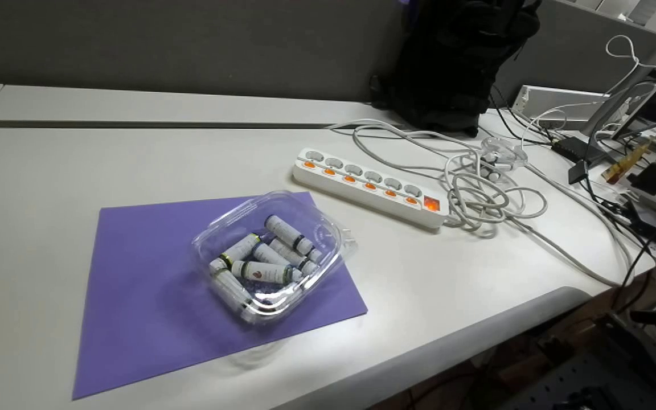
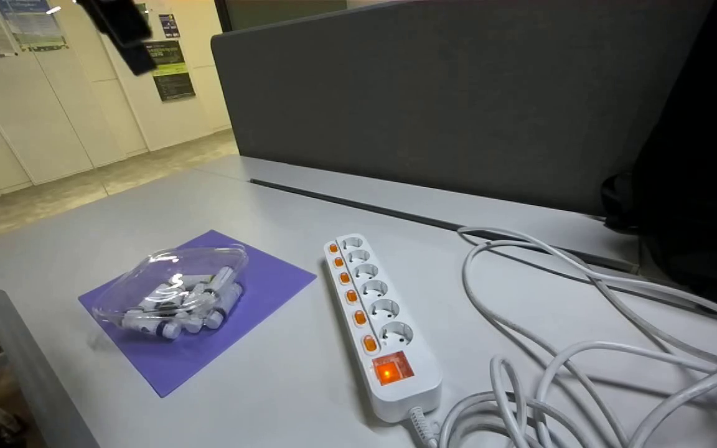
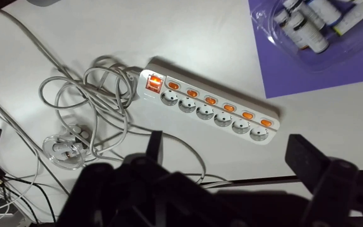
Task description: Press the third button from the left of the adaptor.
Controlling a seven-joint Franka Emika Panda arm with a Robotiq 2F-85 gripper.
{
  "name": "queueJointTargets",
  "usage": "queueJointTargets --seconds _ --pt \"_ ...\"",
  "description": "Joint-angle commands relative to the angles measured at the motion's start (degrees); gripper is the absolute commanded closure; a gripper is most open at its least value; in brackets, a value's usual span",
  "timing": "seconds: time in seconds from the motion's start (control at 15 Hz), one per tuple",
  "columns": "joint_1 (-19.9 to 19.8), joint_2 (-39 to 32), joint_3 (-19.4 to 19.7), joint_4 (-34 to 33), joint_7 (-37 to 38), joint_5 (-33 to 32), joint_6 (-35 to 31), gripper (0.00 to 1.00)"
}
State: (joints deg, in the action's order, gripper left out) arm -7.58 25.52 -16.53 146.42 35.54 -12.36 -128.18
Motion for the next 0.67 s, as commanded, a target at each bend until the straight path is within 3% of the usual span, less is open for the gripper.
queueJointTargets --seconds 0.0,0.27,0.47,0.53,0.6 --pt "-2.9 -8.71 1.45 -0.22 7.51 -5.04 -8.59 0.0" --pt "-3.01 -19.21 5.28 -2.98 9.07 -7.67 -16.94 0.0" --pt "-0.43 -26.69 9.47 -6.46 2.25 -2.96 -20.75 0.0" --pt "0.34 -21.65 9.8 -2.39 5.01 -5.35 -19.95 0.0" --pt "1.12 -23.48 10.99 -3.15 4.18 -4.91 -20.56 0.0"
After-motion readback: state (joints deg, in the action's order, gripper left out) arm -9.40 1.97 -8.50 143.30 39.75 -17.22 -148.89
